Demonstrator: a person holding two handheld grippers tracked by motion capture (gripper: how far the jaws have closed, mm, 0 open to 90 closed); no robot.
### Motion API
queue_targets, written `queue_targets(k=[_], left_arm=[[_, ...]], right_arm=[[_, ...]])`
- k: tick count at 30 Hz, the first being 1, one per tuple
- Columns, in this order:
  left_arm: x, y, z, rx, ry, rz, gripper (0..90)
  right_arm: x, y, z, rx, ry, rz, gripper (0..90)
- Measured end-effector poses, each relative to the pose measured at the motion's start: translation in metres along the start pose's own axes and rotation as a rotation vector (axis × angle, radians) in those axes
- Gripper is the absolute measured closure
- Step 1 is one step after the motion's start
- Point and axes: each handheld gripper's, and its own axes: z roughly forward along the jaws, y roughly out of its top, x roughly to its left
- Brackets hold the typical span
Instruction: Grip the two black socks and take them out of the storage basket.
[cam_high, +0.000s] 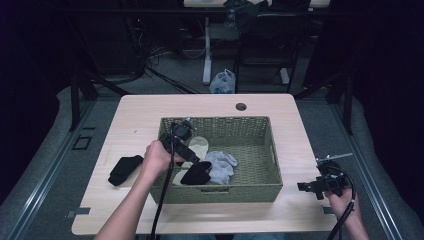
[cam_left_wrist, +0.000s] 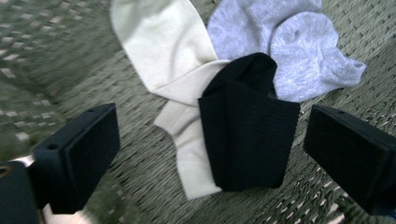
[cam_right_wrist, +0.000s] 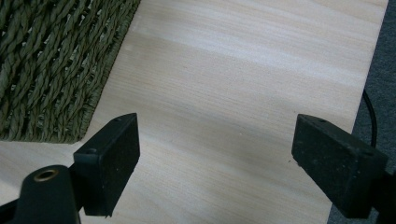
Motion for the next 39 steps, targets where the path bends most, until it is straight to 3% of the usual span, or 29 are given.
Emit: queue_targets(k=[16, 21, 22, 23, 24, 25, 26, 28, 33, 39], left_arm=[[-0.011, 0.003, 0.049, 0.141, -0.054, 0.03, 27.3], [-0.013, 0.002, 0.055, 0.168, -0.068, 0.033, 41.8], [-0.013, 0.001, 0.056, 0.167, -0.074, 0.036, 48.0], [-0.014, 0.001, 0.056, 0.174, -0.081, 0.043, 59.9], [-0.015, 0.001, 0.057, 0.169, -0.083, 0.043, 65.9], [-0.016, 0.0, 0.057, 0.165, -0.083, 0.048, 65.9], [-0.017, 0.0, 0.056, 0.163, -0.085, 0.054, 75.5], [-0.019, 0.0, 0.052, 0.147, -0.078, 0.063, 79.4], [-0.018, -0.001, 0.042, 0.123, -0.077, 0.067, 80.4], [-0.017, 0.0, 0.019, 0.071, -0.071, 0.073, 80.4]], right_arm=[[0.0, 0.0, 0.0, -0.007, 0.008, 0.006, 14.8], [0.001, 0.0, 0.0, -0.005, 0.004, 0.005, 14.8], [0.0, 0.0, 0.0, -0.003, 0.005, 0.003, 14.8], [0.0, 0.0, 0.0, -0.006, 0.003, 0.005, 14.8], [0.0, 0.0, 0.0, -0.006, 0.002, 0.005, 14.9], [0.0, 0.0, 0.0, -0.006, 0.002, 0.005, 14.9], [0.0, 0.0, 0.0, -0.006, 0.001, 0.005, 14.8], [0.0, 0.0, 0.0, -0.008, 0.002, 0.004, 14.8], [0.0, 0.0, 0.0, -0.007, 0.008, 0.007, 14.8], [0.0, 0.0, 0.0, -0.003, 0.004, 0.003, 14.8]])
